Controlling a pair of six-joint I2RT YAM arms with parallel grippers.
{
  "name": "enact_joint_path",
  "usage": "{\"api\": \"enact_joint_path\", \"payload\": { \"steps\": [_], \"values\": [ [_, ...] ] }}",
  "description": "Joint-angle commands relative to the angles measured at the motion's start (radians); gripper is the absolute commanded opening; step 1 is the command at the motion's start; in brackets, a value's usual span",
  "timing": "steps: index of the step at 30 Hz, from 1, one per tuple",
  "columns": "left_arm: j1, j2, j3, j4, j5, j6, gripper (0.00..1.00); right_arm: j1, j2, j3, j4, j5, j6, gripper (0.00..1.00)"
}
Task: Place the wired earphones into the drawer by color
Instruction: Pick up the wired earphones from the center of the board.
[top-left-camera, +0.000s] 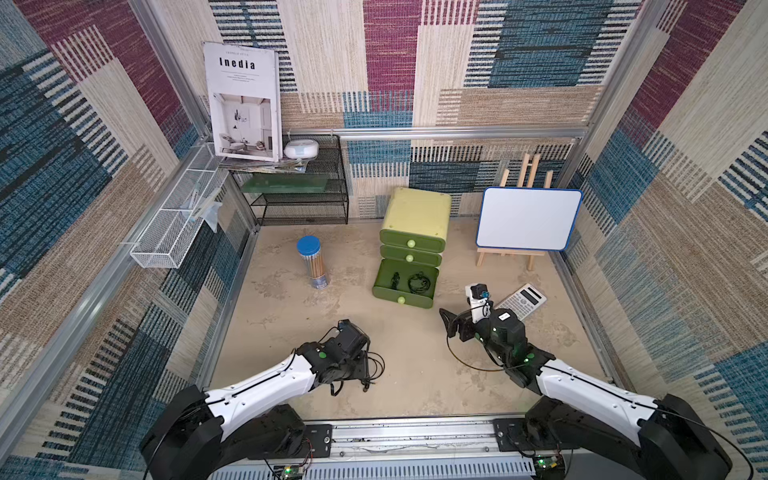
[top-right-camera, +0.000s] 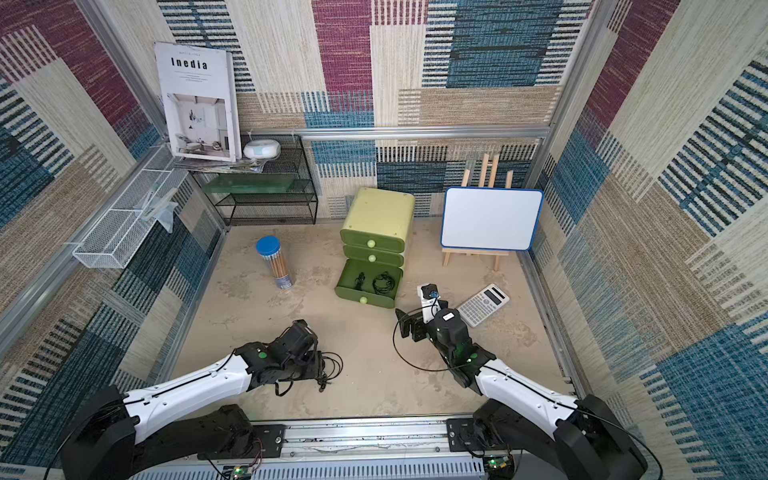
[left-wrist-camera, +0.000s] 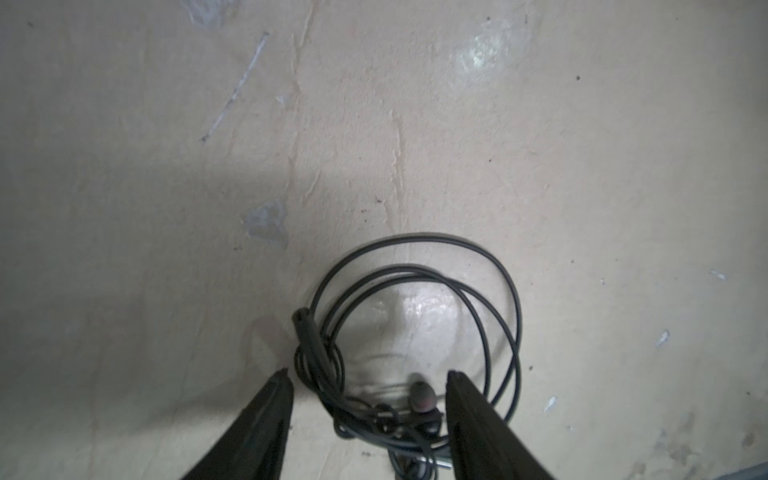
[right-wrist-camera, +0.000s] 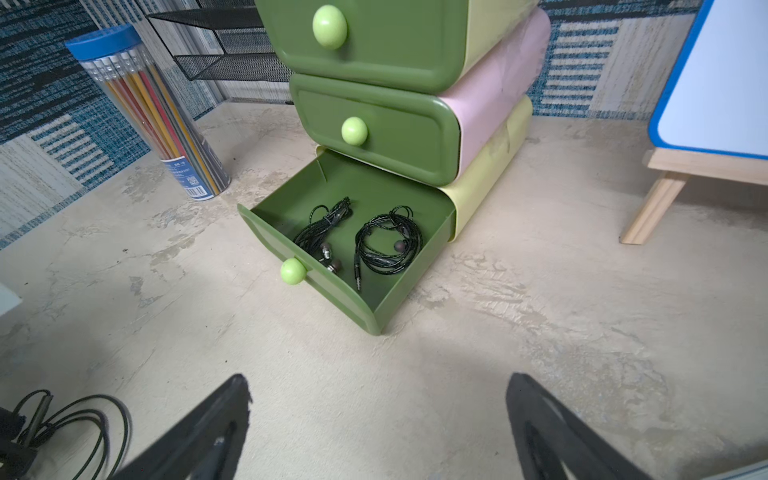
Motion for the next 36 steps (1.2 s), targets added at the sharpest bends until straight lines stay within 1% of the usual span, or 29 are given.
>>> {"api": "enact_joint_path", "payload": {
  "steps": [1, 9, 15, 20, 29, 36],
  "values": [
    [-0.003, 0.014, 0.007, 0.016, -0.027, -0.004, 0.60, 0.000, -0.007, -0.005, 0.030, 0.011, -0.005, 1.00],
    [-0.009, 0.055, 0.000, 0.019, -0.058, -0.001, 0.52, 0.001, -0.016, -0.009, 0.032, 0.011, -0.005, 1.00],
    [-0.012, 0.088, 0.002, 0.036, -0.057, 0.005, 0.39, 0.000, -0.018, -0.010, 0.035, 0.015, -0.004, 1.00],
    [-0.016, 0.088, 0.002, 0.040, -0.062, 0.007, 0.29, 0.000, -0.016, -0.012, 0.036, 0.015, -0.005, 0.99],
    [-0.017, 0.091, 0.003, 0.044, -0.071, 0.010, 0.15, 0.000, -0.016, -0.013, 0.039, 0.021, -0.006, 0.99],
    [-0.018, 0.080, 0.016, 0.036, -0.085, 0.011, 0.12, 0.000, -0.014, -0.017, 0.046, 0.027, -0.009, 0.99]
  ]
}}
